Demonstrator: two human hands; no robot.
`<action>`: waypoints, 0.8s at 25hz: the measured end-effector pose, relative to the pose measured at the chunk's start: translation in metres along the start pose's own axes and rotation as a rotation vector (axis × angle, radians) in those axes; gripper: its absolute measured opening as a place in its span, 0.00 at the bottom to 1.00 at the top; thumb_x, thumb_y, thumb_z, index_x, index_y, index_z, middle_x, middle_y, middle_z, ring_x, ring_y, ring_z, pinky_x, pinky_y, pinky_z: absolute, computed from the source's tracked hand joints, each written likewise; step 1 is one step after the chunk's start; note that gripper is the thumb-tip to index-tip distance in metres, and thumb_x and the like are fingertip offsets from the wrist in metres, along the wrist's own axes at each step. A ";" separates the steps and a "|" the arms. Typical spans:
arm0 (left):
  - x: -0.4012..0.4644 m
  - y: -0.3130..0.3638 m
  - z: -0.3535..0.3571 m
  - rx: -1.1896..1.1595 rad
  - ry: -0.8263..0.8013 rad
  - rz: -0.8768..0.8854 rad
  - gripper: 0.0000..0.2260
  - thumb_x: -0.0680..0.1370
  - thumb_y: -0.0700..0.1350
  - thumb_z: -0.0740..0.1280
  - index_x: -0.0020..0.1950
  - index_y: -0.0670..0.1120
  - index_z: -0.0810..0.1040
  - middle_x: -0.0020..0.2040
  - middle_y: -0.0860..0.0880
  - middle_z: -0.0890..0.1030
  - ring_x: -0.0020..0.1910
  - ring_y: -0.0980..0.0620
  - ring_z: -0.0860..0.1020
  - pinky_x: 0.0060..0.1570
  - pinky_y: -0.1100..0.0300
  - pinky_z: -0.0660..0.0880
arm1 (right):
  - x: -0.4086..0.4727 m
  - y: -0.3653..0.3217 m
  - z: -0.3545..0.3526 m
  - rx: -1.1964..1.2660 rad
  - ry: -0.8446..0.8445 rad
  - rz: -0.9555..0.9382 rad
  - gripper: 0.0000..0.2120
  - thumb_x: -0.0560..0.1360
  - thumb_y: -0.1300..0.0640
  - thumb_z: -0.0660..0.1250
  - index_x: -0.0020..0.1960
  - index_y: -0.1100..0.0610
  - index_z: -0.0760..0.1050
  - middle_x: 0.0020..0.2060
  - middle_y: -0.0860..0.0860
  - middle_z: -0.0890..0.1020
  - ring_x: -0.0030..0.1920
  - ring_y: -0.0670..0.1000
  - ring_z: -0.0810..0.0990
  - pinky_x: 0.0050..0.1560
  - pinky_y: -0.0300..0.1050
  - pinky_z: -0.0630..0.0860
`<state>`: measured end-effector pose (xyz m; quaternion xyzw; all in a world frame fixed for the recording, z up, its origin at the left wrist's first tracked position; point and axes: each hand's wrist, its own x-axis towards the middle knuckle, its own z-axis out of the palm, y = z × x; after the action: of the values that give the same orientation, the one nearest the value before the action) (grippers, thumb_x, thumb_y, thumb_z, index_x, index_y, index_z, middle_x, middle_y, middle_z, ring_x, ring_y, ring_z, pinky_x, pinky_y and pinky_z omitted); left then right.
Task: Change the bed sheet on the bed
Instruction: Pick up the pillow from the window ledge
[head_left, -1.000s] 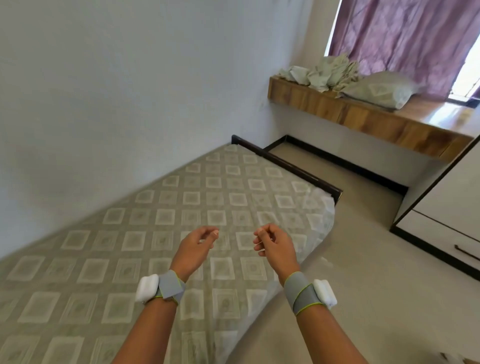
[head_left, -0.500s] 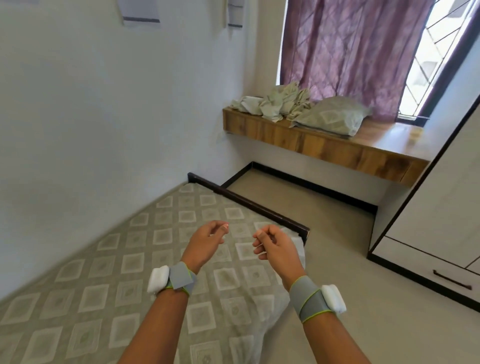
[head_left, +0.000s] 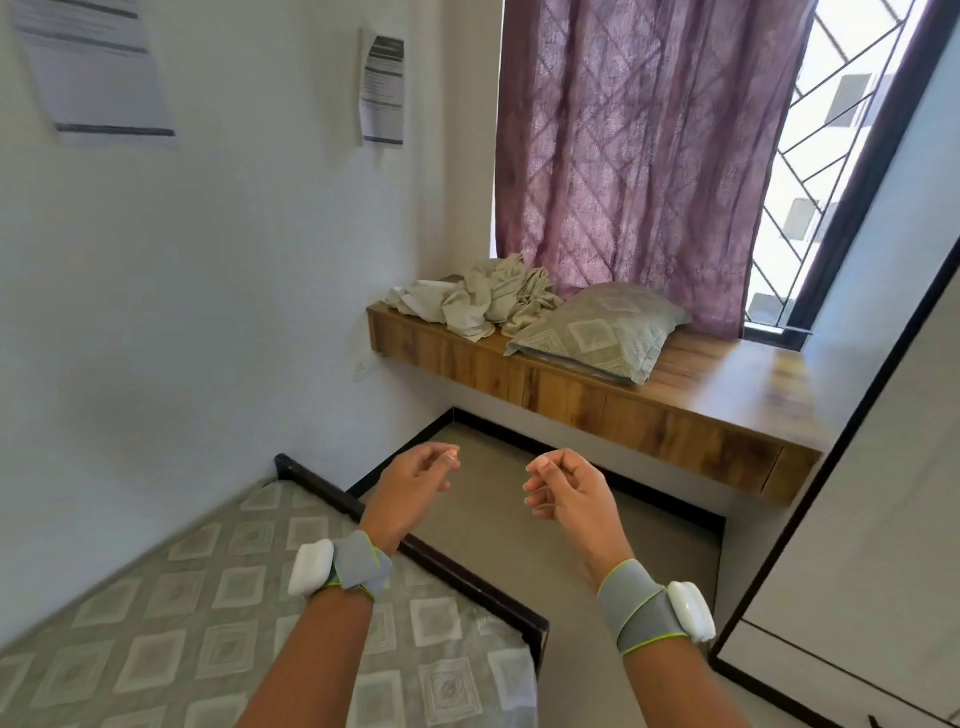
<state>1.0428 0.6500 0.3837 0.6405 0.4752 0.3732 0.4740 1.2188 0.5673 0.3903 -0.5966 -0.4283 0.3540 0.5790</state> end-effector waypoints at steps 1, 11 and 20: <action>0.030 0.006 0.011 -0.005 0.004 0.019 0.09 0.80 0.51 0.62 0.56 0.53 0.79 0.50 0.55 0.83 0.47 0.54 0.82 0.41 0.65 0.70 | 0.027 0.001 -0.010 -0.004 0.010 -0.005 0.10 0.80 0.57 0.60 0.47 0.61 0.77 0.35 0.51 0.81 0.35 0.48 0.79 0.39 0.43 0.77; 0.268 0.033 0.099 -0.006 -0.040 0.117 0.08 0.79 0.52 0.63 0.54 0.54 0.80 0.50 0.53 0.82 0.49 0.53 0.81 0.45 0.62 0.74 | 0.246 0.013 -0.080 -0.022 0.146 -0.043 0.10 0.80 0.56 0.61 0.46 0.59 0.77 0.35 0.52 0.81 0.36 0.48 0.79 0.40 0.42 0.77; 0.435 0.069 0.205 0.175 -0.087 0.165 0.12 0.80 0.50 0.62 0.61 0.50 0.77 0.60 0.52 0.76 0.58 0.53 0.74 0.54 0.61 0.69 | 0.424 0.040 -0.175 -0.051 0.236 -0.053 0.09 0.80 0.57 0.61 0.43 0.57 0.76 0.36 0.51 0.79 0.37 0.47 0.77 0.39 0.42 0.75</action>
<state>1.3687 1.0105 0.4063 0.7320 0.4306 0.3398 0.4041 1.5455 0.8916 0.3960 -0.6372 -0.3817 0.2550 0.6191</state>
